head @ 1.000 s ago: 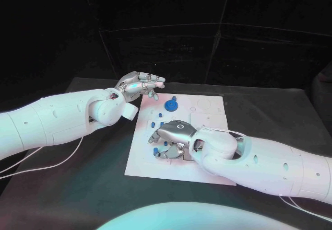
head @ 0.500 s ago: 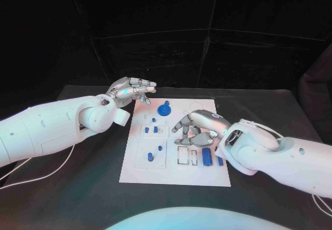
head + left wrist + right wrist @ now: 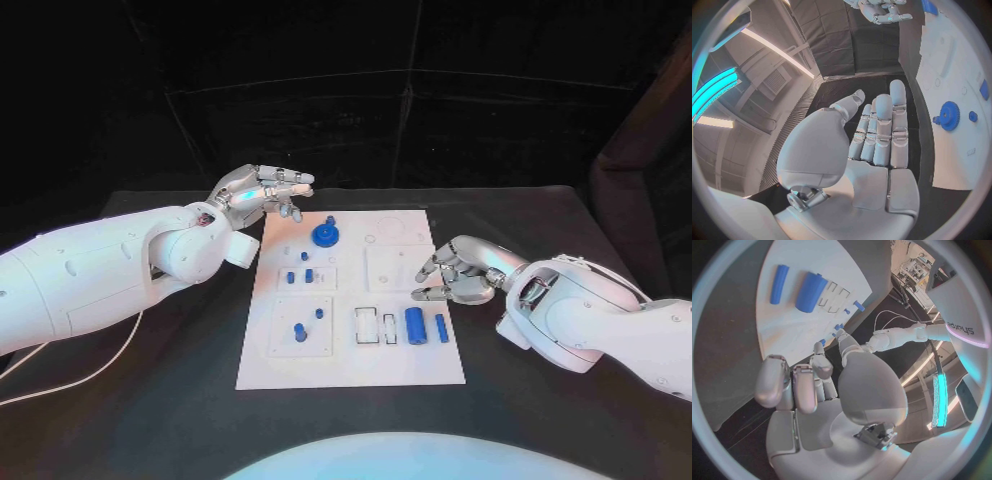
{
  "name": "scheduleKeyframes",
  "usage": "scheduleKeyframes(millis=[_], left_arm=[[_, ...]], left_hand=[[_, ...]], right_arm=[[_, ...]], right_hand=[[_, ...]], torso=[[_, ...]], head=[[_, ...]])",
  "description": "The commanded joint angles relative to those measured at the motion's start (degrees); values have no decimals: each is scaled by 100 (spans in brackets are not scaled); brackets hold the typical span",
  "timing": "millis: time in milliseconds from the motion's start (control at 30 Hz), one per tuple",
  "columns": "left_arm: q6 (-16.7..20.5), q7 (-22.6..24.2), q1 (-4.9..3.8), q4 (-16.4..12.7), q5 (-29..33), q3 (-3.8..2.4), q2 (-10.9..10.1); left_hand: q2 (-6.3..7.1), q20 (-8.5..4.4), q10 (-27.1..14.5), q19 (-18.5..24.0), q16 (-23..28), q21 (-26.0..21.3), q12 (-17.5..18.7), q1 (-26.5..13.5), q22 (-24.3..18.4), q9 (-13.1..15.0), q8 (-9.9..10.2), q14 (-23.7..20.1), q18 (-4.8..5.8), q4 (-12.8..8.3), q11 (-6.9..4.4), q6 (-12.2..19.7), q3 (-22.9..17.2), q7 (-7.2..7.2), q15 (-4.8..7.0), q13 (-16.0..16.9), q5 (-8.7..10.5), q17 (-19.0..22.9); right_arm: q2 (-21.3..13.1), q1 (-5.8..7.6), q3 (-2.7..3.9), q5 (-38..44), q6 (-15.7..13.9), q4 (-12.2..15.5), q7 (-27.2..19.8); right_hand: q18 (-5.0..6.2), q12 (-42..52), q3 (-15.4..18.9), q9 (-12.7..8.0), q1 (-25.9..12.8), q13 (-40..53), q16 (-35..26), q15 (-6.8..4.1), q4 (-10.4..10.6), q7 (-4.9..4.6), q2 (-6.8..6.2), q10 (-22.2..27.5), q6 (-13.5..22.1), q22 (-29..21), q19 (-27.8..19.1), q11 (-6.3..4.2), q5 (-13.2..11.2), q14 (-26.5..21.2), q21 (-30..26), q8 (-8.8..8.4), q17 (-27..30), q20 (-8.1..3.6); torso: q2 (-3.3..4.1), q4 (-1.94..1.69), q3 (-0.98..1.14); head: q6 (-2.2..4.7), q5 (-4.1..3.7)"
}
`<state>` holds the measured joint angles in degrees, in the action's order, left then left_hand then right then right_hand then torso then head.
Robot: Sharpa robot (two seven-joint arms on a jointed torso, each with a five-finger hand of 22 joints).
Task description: Assemble the parts on the task board
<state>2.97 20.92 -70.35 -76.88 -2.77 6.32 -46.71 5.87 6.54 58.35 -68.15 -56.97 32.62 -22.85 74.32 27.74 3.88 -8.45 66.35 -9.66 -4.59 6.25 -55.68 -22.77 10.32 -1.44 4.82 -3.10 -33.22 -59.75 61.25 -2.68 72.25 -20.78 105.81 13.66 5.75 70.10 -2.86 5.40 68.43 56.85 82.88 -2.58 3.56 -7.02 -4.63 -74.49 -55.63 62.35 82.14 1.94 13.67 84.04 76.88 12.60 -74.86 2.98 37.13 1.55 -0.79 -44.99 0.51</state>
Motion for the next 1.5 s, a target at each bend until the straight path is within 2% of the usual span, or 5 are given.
scheduleKeyframes(millis=[33,200,433,733,1500], left_arm=[[-93,56,-8,2,11,3,-4],[-89,53,-7,4,11,4,-8],[-85,51,-7,8,11,6,-9],[-96,51,-6,5,11,6,-9],[-85,45,-6,-37,11,7,-74]], left_hand=[[-9,38,-38,20,4,-28,-18,14,-8,-1,29,-43,-74,3,-2,21,33,4,3,1,20,9],[-9,38,-38,20,4,-28,-18,14,-8,-1,29,-43,-74,3,-2,21,33,4,3,1,20,9],[-9,38,-38,20,4,-28,-18,14,-8,-1,29,-43,-74,3,-2,21,33,4,3,1,20,9],[-9,38,-38,20,4,-28,-18,14,-8,-1,29,-43,-74,3,-2,21,33,4,3,1,20,9],[-9,38,-38,20,4,-28,-18,14,-8,-1,29,-43,-74,3,-2,21,33,4,3,1,20,9]], right_arm=[[-45,-32,-16,149,160,74,818],[-75,-69,-84,349,245,130,1092],[-48,-129,-152,679,389,150,1427],[156,-193,-176,800,501,61,1558],[580,-425,-184,1016,759,-206,1602]], right_hand=[[-55,-246,60,-11,-2,-344,97,8,13,-2,48,281,109,-167,-14,14,18,392,-99,29,-288,19],[-27,-608,134,-55,5,-795,218,53,46,-65,53,636,334,-355,-42,70,17,414,-211,3,-519,54],[-32,-218,252,-44,-81,-205,214,60,141,-56,47,305,297,-319,-8,69,13,404,-202,98,-503,70],[-33,58,626,16,-400,224,222,21,453,9,91,125,158,-326,21,20,173,397,-221,323,-520,37],[-43,115,807,122,-326,358,223,-16,522,67,174,94,55,-281,43,-29,161,397,-207,505,-532,3]], torso=[[-27,22,-9],[-31,20,-9],[-28,43,-7],[-25,23,-9],[-25,21,-9]], head=[[-6,-39],[-15,-53],[-19,-32],[-44,-54],[-98,1]])
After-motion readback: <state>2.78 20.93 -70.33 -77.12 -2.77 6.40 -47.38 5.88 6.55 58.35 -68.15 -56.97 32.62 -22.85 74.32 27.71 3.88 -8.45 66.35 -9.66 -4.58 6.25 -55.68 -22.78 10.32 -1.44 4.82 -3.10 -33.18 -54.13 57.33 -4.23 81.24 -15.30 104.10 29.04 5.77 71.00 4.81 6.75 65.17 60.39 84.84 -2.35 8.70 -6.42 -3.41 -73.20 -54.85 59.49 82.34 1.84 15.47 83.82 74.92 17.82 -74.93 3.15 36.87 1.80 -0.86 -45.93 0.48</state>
